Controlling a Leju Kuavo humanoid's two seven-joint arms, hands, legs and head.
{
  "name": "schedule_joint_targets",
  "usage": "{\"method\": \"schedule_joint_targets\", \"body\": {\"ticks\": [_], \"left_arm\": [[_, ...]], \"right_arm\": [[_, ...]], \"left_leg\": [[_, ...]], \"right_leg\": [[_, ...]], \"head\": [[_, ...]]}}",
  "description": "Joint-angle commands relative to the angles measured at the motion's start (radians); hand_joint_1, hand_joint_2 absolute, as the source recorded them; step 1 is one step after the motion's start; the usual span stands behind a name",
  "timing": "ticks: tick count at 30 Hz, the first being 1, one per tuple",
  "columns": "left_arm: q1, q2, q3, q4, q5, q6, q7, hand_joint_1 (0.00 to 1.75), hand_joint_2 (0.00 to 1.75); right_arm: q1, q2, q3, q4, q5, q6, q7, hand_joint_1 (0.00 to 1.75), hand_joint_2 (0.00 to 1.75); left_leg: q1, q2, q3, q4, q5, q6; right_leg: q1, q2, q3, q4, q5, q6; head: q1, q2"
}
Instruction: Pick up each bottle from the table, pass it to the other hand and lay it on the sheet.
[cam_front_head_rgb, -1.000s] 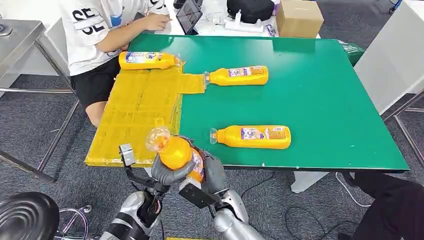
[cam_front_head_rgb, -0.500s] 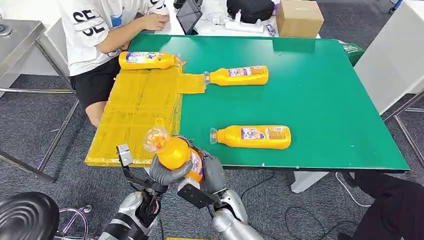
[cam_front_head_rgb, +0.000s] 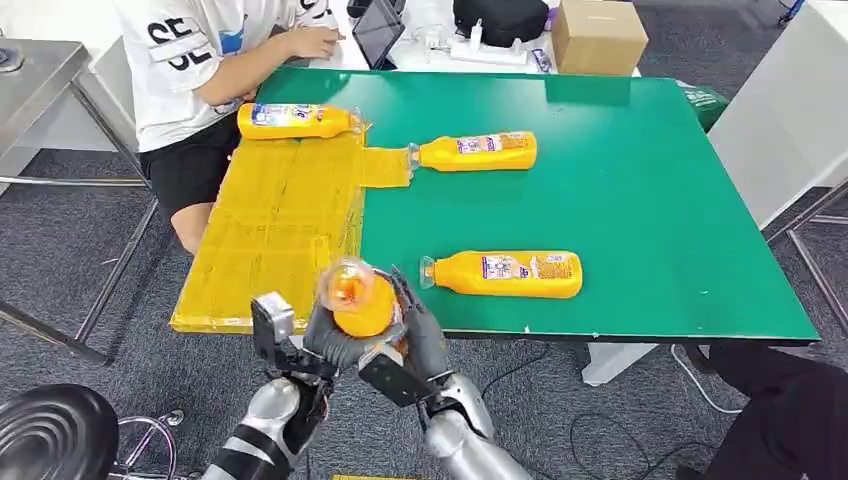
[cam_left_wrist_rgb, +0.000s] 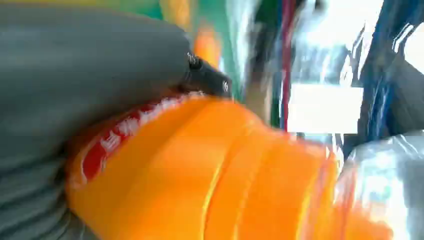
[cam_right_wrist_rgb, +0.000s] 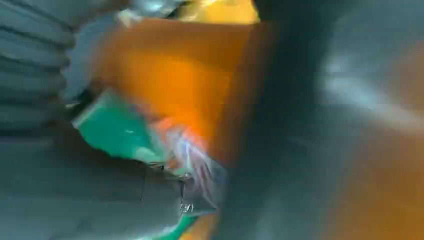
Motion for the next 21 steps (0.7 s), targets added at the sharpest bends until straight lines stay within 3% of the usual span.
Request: {"method": "schedule_joint_targets", "body": {"ticks": [1,10,14,16,18,21], "left_arm": [[-0.232,-0.002,0.238,0.073,-0.049,0.210,-0.045,1.75,1.75],[-0.353,0.019,0.324,0.262,-0.146,0.343,-0.093,1.75,1.75],[-0.403,0.050,0.319,0.377,-0.264,0.477,-0.117,1.75,1.75],[-0.450,0.079,0.282,0.486,-0.398,0.562,-0.086,1.75,1.75],[-0.483,0.102,0.287,0.562,-0.721,0.565,0.047,1.75,1.75],[-0.562,0.131,0.208,0.732,-0.954,0.548,0.161,1.75,1.75]], "right_arm": [[0.011,-0.087,-0.087,-0.417,-0.065,0.053,0.009,0.00,0.00],[0.008,-0.095,-0.082,-0.479,-0.114,0.056,-0.032,0.00,0.00],[0.026,-0.088,-0.087,-0.519,-0.149,0.041,-0.065,0.00,0.00],[0.050,-0.059,-0.124,-0.576,-0.204,-0.035,-0.107,0.00,0.00],[0.061,-0.043,-0.160,-0.631,-0.277,-0.087,-0.117,0.00,0.00],[0.075,-0.042,-0.213,-0.680,-0.345,-0.134,-0.129,0.00,0.00]], "left_leg": [[0.001,-0.002,0.000,0.001,0.000,-0.001],[0.001,0.000,0.004,0.000,0.001,-0.002],[0.001,0.000,0.005,0.000,0.000,-0.002],[0.001,-0.001,0.003,0.000,0.001,-0.002],[0.001,-0.001,0.003,0.001,0.001,-0.002],[0.001,-0.001,0.003,0.001,0.001,-0.002]], "right_leg": [[0.001,-0.002,0.001,0.001,0.000,-0.001],[0.001,-0.002,0.005,0.000,0.001,-0.004],[0.002,-0.001,0.006,0.000,0.000,-0.004],[0.001,-0.002,0.003,0.000,0.001,-0.004],[0.001,-0.002,0.004,0.001,0.001,-0.004],[0.001,-0.002,0.004,0.001,0.001,-0.004]], "head": [[-0.001,0.000],[-0.001,0.000],[-0.001,0.000],[0.000,0.000],[-0.001,0.000],[0.000,0.000]]}}
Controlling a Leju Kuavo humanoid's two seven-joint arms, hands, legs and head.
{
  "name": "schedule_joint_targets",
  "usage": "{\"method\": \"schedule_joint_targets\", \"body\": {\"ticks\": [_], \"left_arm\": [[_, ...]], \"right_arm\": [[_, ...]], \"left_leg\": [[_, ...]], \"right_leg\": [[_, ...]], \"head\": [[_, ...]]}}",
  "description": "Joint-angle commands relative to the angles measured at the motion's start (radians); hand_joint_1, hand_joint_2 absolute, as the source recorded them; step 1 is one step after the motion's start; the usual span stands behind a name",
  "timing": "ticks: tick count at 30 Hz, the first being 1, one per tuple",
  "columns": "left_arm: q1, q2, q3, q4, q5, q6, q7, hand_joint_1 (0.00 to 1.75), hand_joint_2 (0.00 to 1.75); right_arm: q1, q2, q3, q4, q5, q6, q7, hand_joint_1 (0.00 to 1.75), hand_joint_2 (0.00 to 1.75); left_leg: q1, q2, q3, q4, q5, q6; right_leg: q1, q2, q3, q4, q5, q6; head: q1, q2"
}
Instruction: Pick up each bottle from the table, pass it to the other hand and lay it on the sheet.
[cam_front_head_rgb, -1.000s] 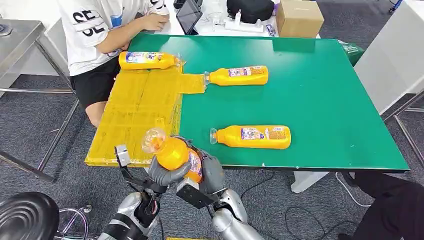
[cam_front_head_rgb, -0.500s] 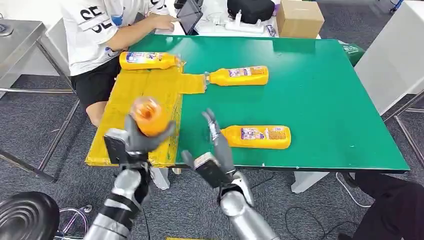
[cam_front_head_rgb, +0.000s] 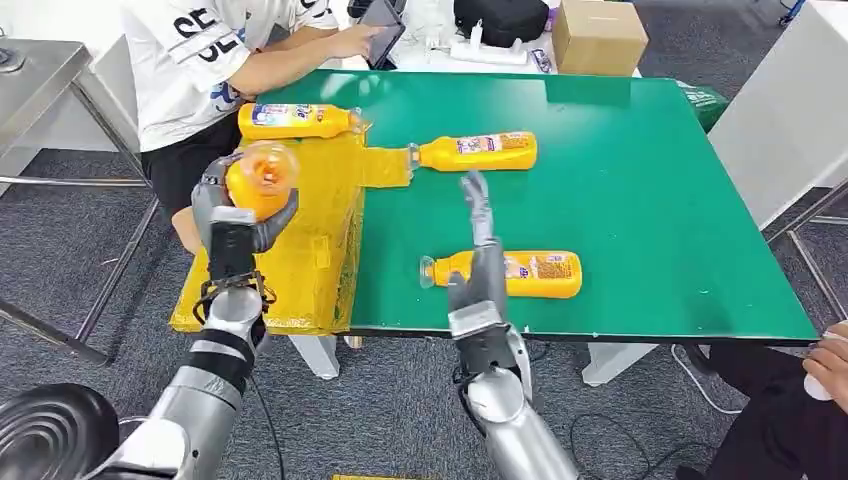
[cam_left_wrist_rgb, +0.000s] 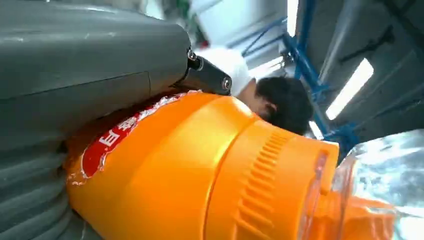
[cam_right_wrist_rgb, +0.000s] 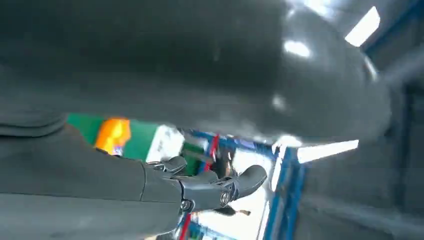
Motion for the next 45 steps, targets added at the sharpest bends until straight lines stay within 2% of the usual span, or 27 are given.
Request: {"method": "schedule_joint_targets", "body": {"ticks": [1,2,5,9,27,31,35,37,40,41,42,45], "left_arm": [[-0.221,0.102,-0.098,0.472,-0.534,0.011,0.229,1.75,1.75],[-0.243,0.117,-0.156,0.517,-0.615,-0.040,0.270,1.75,1.75],[-0.251,0.134,-0.188,0.532,-0.664,-0.116,0.268,1.75,1.75],[-0.249,0.135,-0.186,0.530,-0.663,-0.116,0.266,1.75,1.75],[-0.249,0.135,-0.186,0.530,-0.663,-0.116,0.266,1.75,1.75],[-0.239,0.140,-0.171,0.537,-0.642,-0.243,0.240,1.75,1.75],[-0.195,0.127,-0.089,0.535,-0.535,-0.332,0.173,1.75,1.75],[-0.180,0.125,-0.078,0.534,-0.518,-0.344,0.161,1.75,1.75],[-0.161,0.124,-0.079,0.539,-0.510,-0.374,0.151,1.75,1.75],[-0.157,0.130,-0.086,0.553,-0.508,-0.436,0.158,1.75,1.75],[-0.149,0.133,-0.088,0.550,-0.510,-0.439,0.164,1.75,1.75],[-0.135,0.139,-0.091,0.552,-0.508,-0.441,0.160,1.75,1.75]], "right_arm": [[0.029,0.009,-0.133,-0.158,-0.142,-0.100,-0.029,0.00,0.00],[0.034,0.002,-0.147,-0.174,-0.155,-0.105,-0.029,0.00,0.00],[0.037,-0.008,-0.170,-0.171,-0.173,-0.091,-0.029,0.00,0.00],[0.036,-0.006,-0.171,-0.169,-0.173,-0.089,-0.029,0.00,0.00],[0.036,-0.006,-0.171,-0.169,-0.173,-0.089,-0.029,0.00,0.00],[0.031,0.000,-0.175,-0.144,-0.174,-0.072,-0.029,0.00,0.00],[0.021,0.009,-0.182,-0.095,-0.170,-0.047,-0.029,0.00,0.00],[0.017,0.011,-0.181,-0.076,-0.168,-0.040,-0.029,0.00,0.00],[0.009,0.013,-0.177,-0.040,-0.166,-0.024,-0.027,0.00,0.00],[0.001,0.006,-0.163,-0.013,-0.154,0.004,0.003,0.00,0.00],[-0.001,0.009,-0.164,0.001,-0.153,0.006,0.002,0.00,0.00],[-0.007,0.013,-0.163,0.030,-0.148,0.012,-0.003,0.00,0.00]], "left_leg": [[0.001,-0.001,0.004,0.001,-0.002,-0.001],[0.001,-0.001,0.002,0.001,-0.001,-0.001],[0.000,0.001,0.002,0.000,-0.001,-0.001],[0.002,0.003,0.007,0.002,-0.004,-0.001],[0.001,0.002,0.002,0.001,-0.001,-0.001],[0.001,0.003,0.004,0.002,-0.003,-0.001],[0.001,0.004,0.003,0.000,-0.001,-0.001],[0.001,0.005,0.007,0.000,-0.003,-0.001],[0.001,0.004,0.004,0.000,-0.002,-0.001],[0.001,0.005,0.005,0.000,-0.002,-0.001],[0.002,0.006,0.008,0.000,-0.004,-0.001],[0.000,0.005,0.004,-0.001,-0.001,-0.001]], "right_leg": [[0.001,-0.002,0.005,0.001,-0.002,-0.002],[0.001,-0.002,0.003,0.000,-0.001,-0.001],[0.000,-0.001,0.002,0.000,-0.001,-0.001],[0.002,0.000,0.007,0.000,-0.003,-0.002],[0.001,0.001,0.002,0.000,-0.001,-0.001],[0.002,0.002,0.004,0.000,-0.002,-0.002],[0.001,0.002,0.002,-0.001,0.000,-0.001],[0.001,0.003,0.006,-0.001,-0.001,-0.002],[0.001,0.003,0.004,-0.001,0.000,-0.001],[0.001,0.003,0.005,-0.001,-0.001,-0.001],[0.002,0.004,0.008,-0.001,-0.002,-0.002],[0.001,0.003,0.003,-0.001,0.000,-0.001]], "head": [[0.000,0.000],[0.000,0.000],[0.000,0.000],[0.000,0.000],[0.000,0.000],[0.000,0.000],[0.000,0.000],[0.000,0.000],[0.000,0.000],[0.000,0.000],[0.000,0.000],[0.000,0.000]]}}
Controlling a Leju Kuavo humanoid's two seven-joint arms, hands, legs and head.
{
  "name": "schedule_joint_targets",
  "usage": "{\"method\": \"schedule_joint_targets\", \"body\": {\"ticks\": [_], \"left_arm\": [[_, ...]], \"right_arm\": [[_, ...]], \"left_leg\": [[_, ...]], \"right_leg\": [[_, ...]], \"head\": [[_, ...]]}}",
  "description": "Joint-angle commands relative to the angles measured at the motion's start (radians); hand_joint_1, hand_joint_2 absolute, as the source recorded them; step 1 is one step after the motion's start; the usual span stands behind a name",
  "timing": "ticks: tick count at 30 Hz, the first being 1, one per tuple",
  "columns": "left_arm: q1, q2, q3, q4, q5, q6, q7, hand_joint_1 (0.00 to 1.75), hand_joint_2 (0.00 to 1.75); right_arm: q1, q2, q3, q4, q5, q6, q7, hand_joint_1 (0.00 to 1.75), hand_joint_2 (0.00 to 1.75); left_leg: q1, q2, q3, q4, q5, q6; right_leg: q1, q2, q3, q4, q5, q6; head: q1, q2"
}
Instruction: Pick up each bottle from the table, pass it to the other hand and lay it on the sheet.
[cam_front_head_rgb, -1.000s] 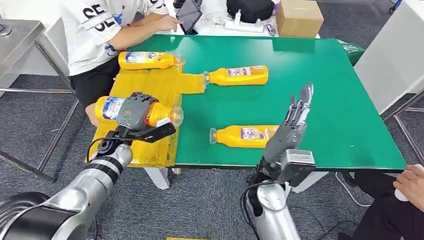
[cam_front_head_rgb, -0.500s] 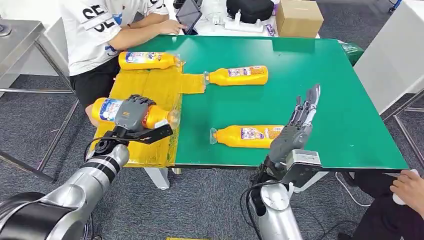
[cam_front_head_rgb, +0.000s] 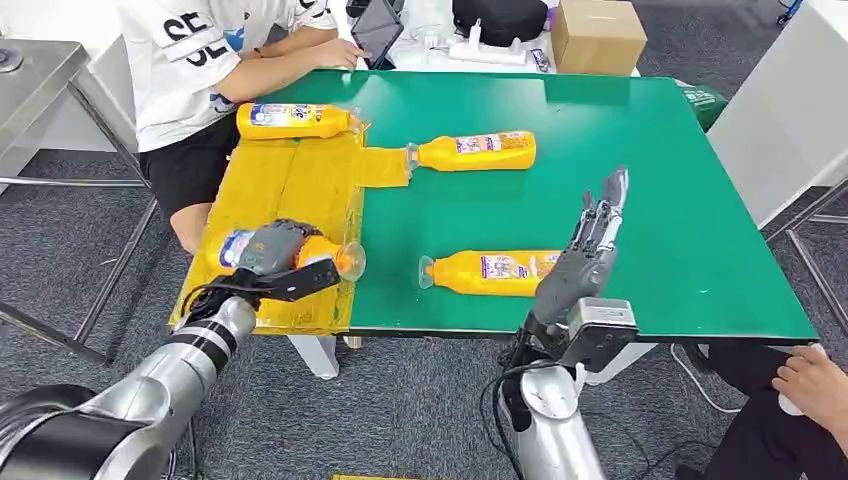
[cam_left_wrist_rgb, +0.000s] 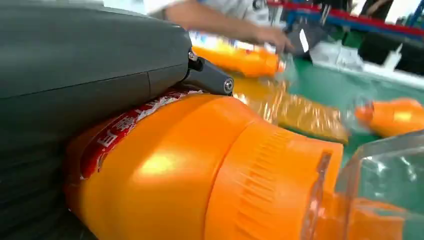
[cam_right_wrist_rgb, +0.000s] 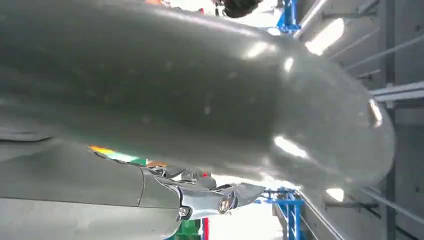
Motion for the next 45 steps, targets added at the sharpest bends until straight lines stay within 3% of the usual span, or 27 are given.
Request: {"method": "schedule_joint_targets", "body": {"ticks": [1,12,13,14,15,16,17,33,37,40,45], "left_arm": [[0.022,0.014,0.027,0.074,0.009,-0.079,0.002,1.75,1.75],[0.045,0.018,0.027,0.076,0.004,-0.054,0.030,1.75,1.75],[0.046,0.018,0.020,0.078,-0.008,-0.043,0.044,1.41,1.75],[0.048,0.016,0.020,0.081,-0.009,-0.041,0.056,0.17,1.75],[0.050,0.015,0.008,0.084,-0.027,-0.026,0.076,0.00,1.75],[0.051,0.013,0.003,0.087,-0.035,-0.023,0.086,0.00,1.75],[0.052,0.010,0.006,0.088,-0.032,-0.023,0.090,0.00,0.00],[0.058,-0.015,0.072,0.080,0.054,-0.117,0.050,0.00,0.00],[0.059,-0.021,0.126,0.073,0.133,-0.202,0.019,0.00,0.00],[0.069,-0.039,0.245,0.042,0.291,-0.303,-0.059,0.00,0.00],[0.068,-0.039,0.244,0.041,0.291,-0.303,-0.059,0.00,0.00]], "right_arm": [[-0.056,-0.001,-0.002,0.174,0.014,0.039,0.022,0.00,0.00],[-0.057,0.005,-0.002,0.191,0.026,0.060,0.027,0.00,0.00],[-0.057,0.005,-0.002,0.193,0.028,0.063,0.030,0.00,0.00],[-0.056,0.005,-0.003,0.195,0.028,0.063,0.030,0.00,0.00],[-0.056,0.004,-0.002,0.199,0.032,0.066,0.034,0.00,0.00],[-0.055,0.003,-0.002,0.201,0.034,0.067,0.035,0.00,0.00],[-0.055,0.004,-0.001,0.202,0.035,0.068,0.036,0.00,0.00],[-0.054,0.009,-0.009,0.217,0.042,0.074,0.043,0.00,0.00],[-0.057,0.010,-0.012,0.224,0.047,0.076,0.043,0.00,0.00],[-0.058,0.011,-0.014,0.235,0.047,0.078,0.044,0.00,0.00],[-0.057,0.011,-0.013,0.235,0.047,0.078,0.044,0.00,0.00]], "left_leg": [[0.001,0.004,0.006,-0.001,-0.002,-0.001],[0.000,0.004,0.007,-0.001,-0.002,-0.001],[0.001,0.005,0.009,-0.001,-0.003,-0.001],[0.000,0.004,0.008,-0.001,-0.002,-0.001],[0.001,0.005,0.009,-0.001,-0.003,-0.001],[0.000,0.003,0.007,-0.001,-0.001,-0.001],[0.001,0.004,0.009,-0.001,-0.002,-0.001],[0.000,0.001,0.005,-0.001,-0.001,-0.001],[0.000,0.001,0.005,-0.001,-0.001,-0.001],[0.000,0.001,0.006,-0.001,-0.001,-0.001],[0.001,0.002,0.007,-0.001,-0.001,-0.001]], "right_leg": [[0.001,0.004,0.006,-0.002,0.000,-0.001],[0.001,0.004,0.007,-0.001,0.000,-0.001],[0.001,0.004,0.009,-0.002,-0.001,-0.002],[0.001,0.004,0.007,-0.002,0.000,-0.001],[0.001,0.004,0.009,-0.002,-0.001,-0.002],[0.000,0.003,0.006,-0.001,0.000,-0.001],[0.001,0.003,0.008,-0.002,-0.001,-0.002],[0.000,0.001,0.005,-0.001,0.000,-0.001],[0.001,0.001,0.005,-0.001,0.000,-0.001],[0.000,0.001,0.006,-0.001,0.000,-0.001],[0.001,0.002,0.007,-0.001,0.000,-0.001]], "head": [[0.000,0.000],[0.000,0.000],[0.000,0.000],[0.000,0.000],[0.000,0.000],[0.000,0.000],[0.000,0.000],[0.000,0.000],[0.000,0.000],[0.000,0.000],[0.000,0.000]]}}
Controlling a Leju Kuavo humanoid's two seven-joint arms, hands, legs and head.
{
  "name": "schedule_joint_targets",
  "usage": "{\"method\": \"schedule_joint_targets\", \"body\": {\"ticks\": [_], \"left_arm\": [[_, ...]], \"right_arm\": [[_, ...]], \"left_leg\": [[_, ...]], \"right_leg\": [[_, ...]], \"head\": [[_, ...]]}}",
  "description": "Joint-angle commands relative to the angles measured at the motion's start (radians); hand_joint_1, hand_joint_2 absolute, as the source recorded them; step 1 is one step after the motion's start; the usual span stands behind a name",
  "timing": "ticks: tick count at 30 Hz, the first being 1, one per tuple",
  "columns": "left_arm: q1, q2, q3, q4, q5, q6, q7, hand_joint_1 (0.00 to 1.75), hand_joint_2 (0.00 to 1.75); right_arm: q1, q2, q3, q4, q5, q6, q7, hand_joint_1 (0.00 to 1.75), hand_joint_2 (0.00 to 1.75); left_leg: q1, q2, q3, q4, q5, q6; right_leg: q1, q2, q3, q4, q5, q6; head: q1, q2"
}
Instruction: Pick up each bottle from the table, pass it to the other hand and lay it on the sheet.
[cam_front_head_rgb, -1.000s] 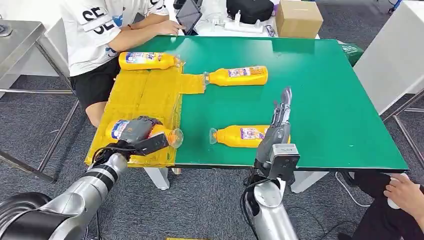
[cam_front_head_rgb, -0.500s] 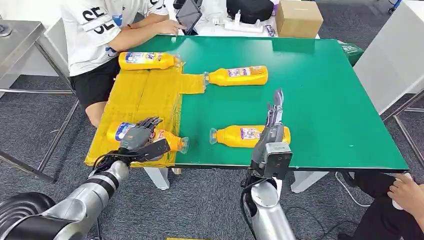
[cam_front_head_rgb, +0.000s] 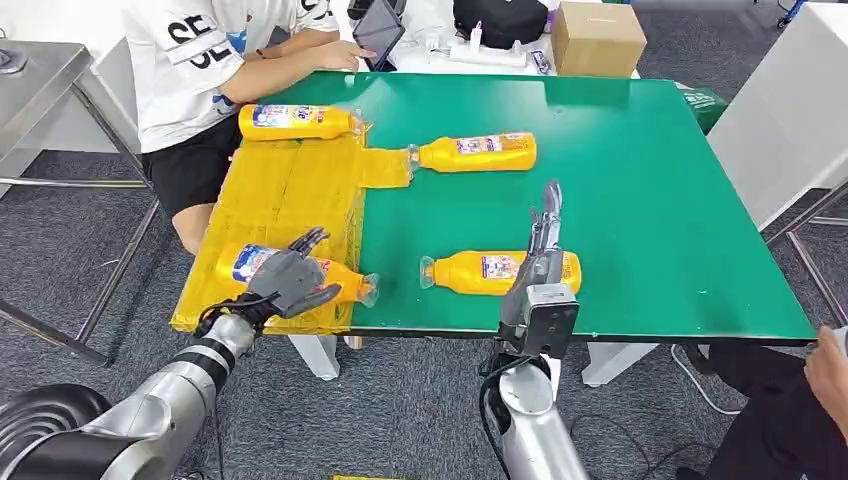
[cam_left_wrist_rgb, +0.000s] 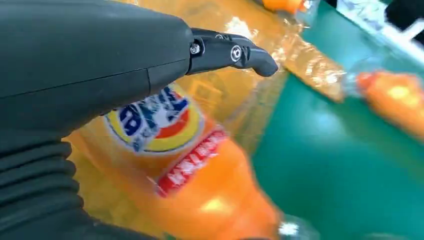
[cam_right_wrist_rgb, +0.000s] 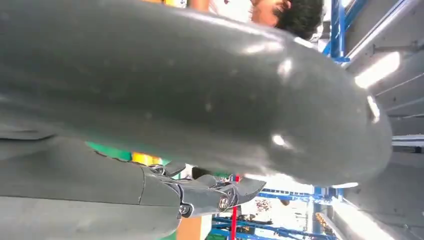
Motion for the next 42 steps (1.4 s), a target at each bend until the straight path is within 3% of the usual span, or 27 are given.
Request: {"method": "schedule_joint_targets", "body": {"ticks": [1,6,9,10,11,13,14,15,18,20,24,25,27,28,31,37,42], "left_arm": [[0.014,-0.025,0.124,0.024,0.032,-0.027,-0.010,0.00,0.00],[0.017,-0.028,0.134,0.016,0.048,-0.031,-0.018,0.00,0.00],[0.038,-0.086,0.299,-0.105,0.278,0.078,-0.178,0.00,0.00],[0.058,-0.105,0.320,-0.192,0.350,0.108,-0.178,0.00,0.00],[0.099,-0.111,0.289,-0.335,0.423,0.177,-0.178,0.00,1.75],[0.146,-0.087,0.205,-0.494,0.459,0.358,-0.178,0.00,1.75],[0.170,-0.044,0.110,-0.570,0.423,0.510,-0.178,0.00,1.75],[0.177,-0.019,0.101,-0.609,0.296,0.657,-0.178,0.00,1.75],[0.228,-0.097,0.324,-0.814,0.106,0.657,-0.178,0.00,1.75],[0.253,-0.083,0.327,-0.844,0.138,0.657,-0.178,0.00,1.75],[0.253,-0.083,0.327,-0.844,0.138,0.657,-0.178,0.00,1.75],[0.275,-0.076,0.300,-0.836,0.201,0.657,-0.178,0.00,1.75],[0.303,-0.035,0.200,-0.757,0.479,0.515,-0.178,0.00,1.75],[0.325,-0.053,0.202,-0.730,0.553,0.398,-0.178,0.00,1.75],[0.386,-0.092,0.155,-0.746,0.546,0.316,-0.178,0.00,1.75],[0.380,-0.106,0.090,-0.714,0.513,0.273,-0.173,0.00,1.75],[0.355,-0.107,0.090,-0.659,0.522,0.256,-0.169,0.00,1.75]], "right_arm": [[-0.041,-0.011,-0.009,0.073,-0.001,0.002,0.003,0.00,0.00],[-0.041,-0.011,-0.008,0.074,0.000,0.003,0.002,0.00,0.00],[-0.051,-0.030,0.028,0.105,0.120,-0.029,0.033,0.00,0.00],[-0.061,-0.050,0.052,0.130,0.189,-0.030,0.074,0.00,1.75],[-0.085,-0.077,0.077,0.182,0.276,-0.011,0.147,0.00,1.75],[-0.130,-0.114,0.094,0.269,0.401,-0.008,0.223,0.00,1.75],[-0.151,-0.132,0.099,0.307,0.464,-0.010,0.252,0.00,1.75],[-0.174,-0.151,0.093,0.338,0.497,-0.002,0.268,0.00,1.75],[-0.217,-0.230,0.111,0.391,0.676,0.041,0.419,0.00,1.75],[-0.236,-0.283,0.117,0.419,0.737,0.086,0.472,0.00,1.75],[-0.236,-0.283,0.117,0.419,0.737,0.086,0.472,0.00,1.75],[-0.231,-0.297,0.095,0.413,0.733,0.112,0.494,0.00,1.75],[-0.224,-0.359,0.082,0.401,0.761,0.185,0.575,0.00,1.75],[-0.223,-0.403,0.072,0.399,0.765,0.242,0.604,0.00,1.75],[-0.240,-0.445,0.038,0.425,0.779,0.293,0.611,0.00,1.75],[-0.297,-0.432,0.042,0.537,0.779,0.375,0.606,0.00,1.75],[-0.345,-0.432,0.063,0.634,0.767,0.407,0.595,0.00,1.75]], "left_leg": [[0.000,0.002,0.002,0.000,-0.001,0.000],[0.001,0.003,0.004,0.000,-0.002,-0.001],[0.001,0.002,0.004,0.000,-0.001,-0.001],[0.001,0.001,0.003,0.000,-0.001,-0.001],[0.001,0.001,0.003,0.001,-0.002,-0.001],[0.002,0.003,0.002,0.001,-0.002,0.000],[0.002,0.004,0.000,0.000,-0.001,0.000],[0.002,0.005,0.001,0.001,-0.002,0.000],[0.002,0.003,0.001,0.001,-0.001,0.000],[0.002,0.005,0.002,0.001,-0.002,0.000],[0.001,0.001,0.000,0.001,-0.001,0.000],[0.001,0.003,0.001,0.001,-0.002,0.000],[0.000,0.002,0.002,0.001,-0.002,-0.001],[-0.001,-0.001,0.001,-0.001,-0.001,0.000],[-0.001,-0.003,0.005,-0.002,-0.001,0.000],[-0.001,0.000,-0.003,0.001,-0.001,0.001],[-0.001,0.000,0.000,0.000,-0.001,0.000]], "right_leg": [[0.001,0.001,0.002,-0.001,0.000,-0.001],[0.001,0.002,0.004,-0.001,-0.001,-0.001],[0.001,0.001,0.004,-0.001,-0.001,-0.001],[0.001,0.001,0.003,-0.001,-0.001,-0.001],[0.002,0.000,0.004,-0.001,-0.001,-0.001],[0.002,0.002,0.002,-0.001,0.000,-0.001],[0.002,0.002,0.000,-0.001,0.001,-0.001],[0.002,0.004,0.001,-0.001,0.001,-0.001],[0.002,0.003,0.001,-0.001,0.000,-0.001],[0.002,0.004,0.002,-0.002,0.000,-0.001],[0.001,0.001,0.001,-0.001,0.000,-0.001],[0.001,0.002,0.002,0.000,-0.001,-0.001],[0.001,0.001,0.003,-0.001,-0.001,-0.001],[0.000,-0.001,0.002,-0.002,-0.001,-0.001],[-0.001,-0.003,0.006,-0.004,-0.002,-0.001],[-0.001,0.000,-0.001,-0.001,0.000,0.000],[-0.001,-0.001,0.001,-0.001,0.000,0.000]], "head": [[0.000,0.000],[0.000,0.000],[0.000,0.000],[0.000,0.000],[0.000,0.000],[0.000,0.000],[0.000,0.000],[0.000,0.000],[0.000,0.000],[0.000,0.000],[0.000,0.000],[0.000,0.000],[0.000,0.000],[0.000,0.000],[-0.001,0.000],[0.000,0.000],[-0.001,0.000]]}}
